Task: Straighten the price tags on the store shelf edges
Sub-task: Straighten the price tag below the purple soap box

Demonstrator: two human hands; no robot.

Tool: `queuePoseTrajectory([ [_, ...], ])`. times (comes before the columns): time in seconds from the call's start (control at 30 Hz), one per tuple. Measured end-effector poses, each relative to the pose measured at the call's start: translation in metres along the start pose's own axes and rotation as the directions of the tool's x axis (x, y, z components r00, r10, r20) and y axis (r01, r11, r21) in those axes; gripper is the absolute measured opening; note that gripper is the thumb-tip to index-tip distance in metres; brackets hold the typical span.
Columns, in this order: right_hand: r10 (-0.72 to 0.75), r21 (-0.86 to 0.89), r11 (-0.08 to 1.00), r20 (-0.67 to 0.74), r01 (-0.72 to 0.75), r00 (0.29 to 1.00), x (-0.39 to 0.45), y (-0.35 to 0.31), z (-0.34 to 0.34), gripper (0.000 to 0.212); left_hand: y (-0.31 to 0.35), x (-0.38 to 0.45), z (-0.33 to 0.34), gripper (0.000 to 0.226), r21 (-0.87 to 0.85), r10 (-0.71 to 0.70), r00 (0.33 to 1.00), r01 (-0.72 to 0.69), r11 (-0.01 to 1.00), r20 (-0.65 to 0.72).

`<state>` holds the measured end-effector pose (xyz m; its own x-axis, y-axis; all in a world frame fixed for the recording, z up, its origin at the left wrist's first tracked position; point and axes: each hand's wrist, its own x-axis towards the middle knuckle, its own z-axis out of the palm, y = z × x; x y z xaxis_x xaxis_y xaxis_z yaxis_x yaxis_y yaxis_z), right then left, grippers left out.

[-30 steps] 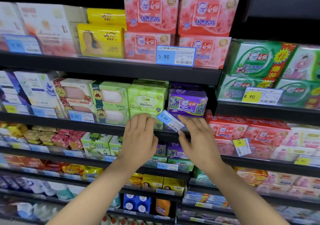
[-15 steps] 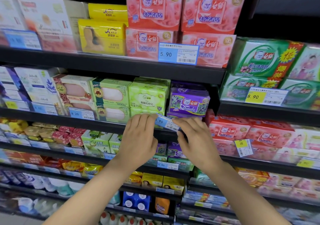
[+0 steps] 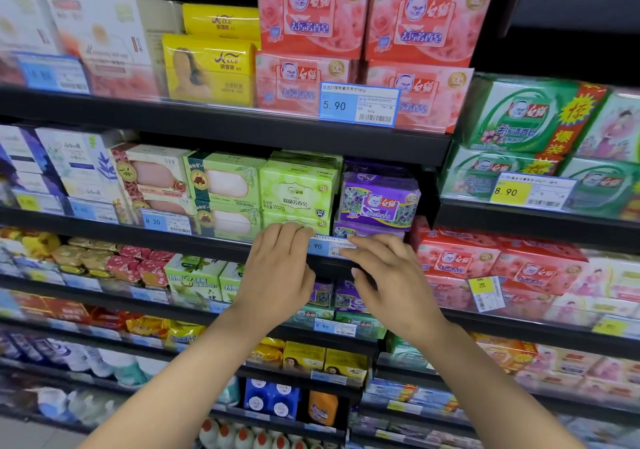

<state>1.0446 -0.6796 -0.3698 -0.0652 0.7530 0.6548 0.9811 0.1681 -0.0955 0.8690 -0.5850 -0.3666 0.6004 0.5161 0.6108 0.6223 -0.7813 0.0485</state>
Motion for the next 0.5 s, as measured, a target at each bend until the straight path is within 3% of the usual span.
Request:
queuePoseTrajectory([
  [0.33,0.015,0.047,0.999,0.029,-0.016,0.999,-0.0048,0.0035,-0.0022,0.032,-0.0010,0.0002,0.0005,0.050,0.001,0.004,1.000,-0.004,1.000,0.005],
  [0.5,-0.094,-0.088,0.992,0.026,0.095,0.995,-0.0087,0.0027,-0.0026,0.034,-0.0029,0.0002,0.0001,0.054,-0.013,0.011,1.000,-0.011,1.000,0.026],
])
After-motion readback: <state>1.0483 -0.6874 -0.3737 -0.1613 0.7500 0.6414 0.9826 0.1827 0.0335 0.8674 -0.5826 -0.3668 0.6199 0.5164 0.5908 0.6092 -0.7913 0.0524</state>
